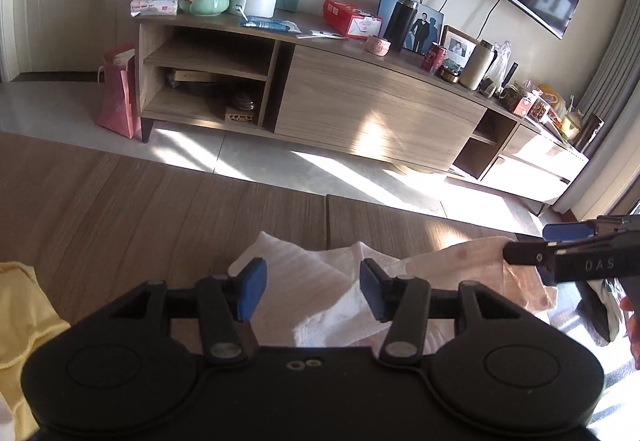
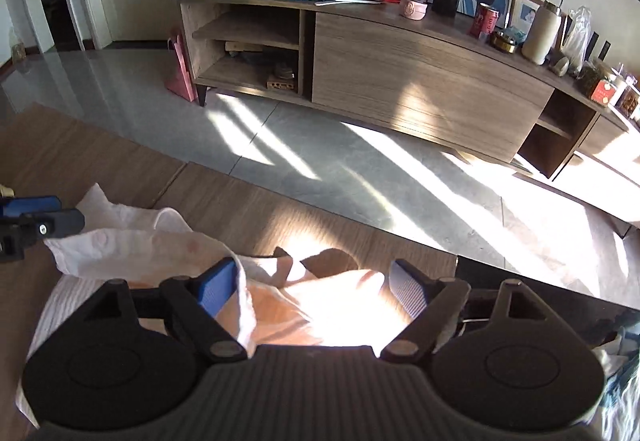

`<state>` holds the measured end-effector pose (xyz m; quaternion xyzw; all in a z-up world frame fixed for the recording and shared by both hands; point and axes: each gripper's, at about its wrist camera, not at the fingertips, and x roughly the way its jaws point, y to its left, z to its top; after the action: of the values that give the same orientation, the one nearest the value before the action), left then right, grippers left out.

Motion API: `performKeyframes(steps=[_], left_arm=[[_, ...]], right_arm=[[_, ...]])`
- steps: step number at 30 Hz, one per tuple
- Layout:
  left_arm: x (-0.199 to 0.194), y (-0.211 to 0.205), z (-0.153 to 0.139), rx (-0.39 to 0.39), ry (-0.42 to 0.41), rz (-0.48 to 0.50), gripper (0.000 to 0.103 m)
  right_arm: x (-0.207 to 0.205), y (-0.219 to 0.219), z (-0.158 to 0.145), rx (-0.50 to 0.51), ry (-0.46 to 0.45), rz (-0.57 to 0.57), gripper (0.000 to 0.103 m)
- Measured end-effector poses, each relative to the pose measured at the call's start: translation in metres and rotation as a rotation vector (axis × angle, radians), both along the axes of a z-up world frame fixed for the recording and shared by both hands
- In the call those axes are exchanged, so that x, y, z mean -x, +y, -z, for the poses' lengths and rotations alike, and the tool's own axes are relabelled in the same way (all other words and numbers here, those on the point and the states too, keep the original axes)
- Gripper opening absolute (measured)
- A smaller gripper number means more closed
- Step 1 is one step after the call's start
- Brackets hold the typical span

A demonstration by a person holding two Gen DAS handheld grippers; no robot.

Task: Fold clothes

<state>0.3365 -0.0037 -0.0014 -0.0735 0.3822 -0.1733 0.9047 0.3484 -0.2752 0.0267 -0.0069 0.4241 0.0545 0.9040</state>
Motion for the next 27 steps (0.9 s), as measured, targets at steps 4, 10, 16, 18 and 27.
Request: performKeyframes(steps=[4, 10, 16, 18, 27], left_arm=[[0.021, -0.005, -0.017, 0.133, -0.09, 0.133, 0.051], [0.005, -0.025, 0.02, 0.272, 0.195, 0.201, 0.051], [-0.013, -0.013, 0.048, 0.259, 0.231, 0.08, 0.051], [-0.017, -0.008, 0.048, 0.26, 0.209, 0.055, 0.051], [-0.019, -0.017, 0.03, 0.119, 0.066, 0.03, 0.051]], right_arm=[[-0.009, -0.007, -0.013, -0.055, -0.003, 0.002, 0.086], [0.023, -0.007, -0.026, -0.112, 0.039, -0.166, 0.086], [0.041, -0.03, 0.01, -0.285, 0.208, -0.175, 0.086], [0.036, -0.036, 0.024, -0.378, 0.235, -0.148, 0.086], [0.019, -0.025, 0.031, -0.412, 0.118, -0.071, 0.086]])
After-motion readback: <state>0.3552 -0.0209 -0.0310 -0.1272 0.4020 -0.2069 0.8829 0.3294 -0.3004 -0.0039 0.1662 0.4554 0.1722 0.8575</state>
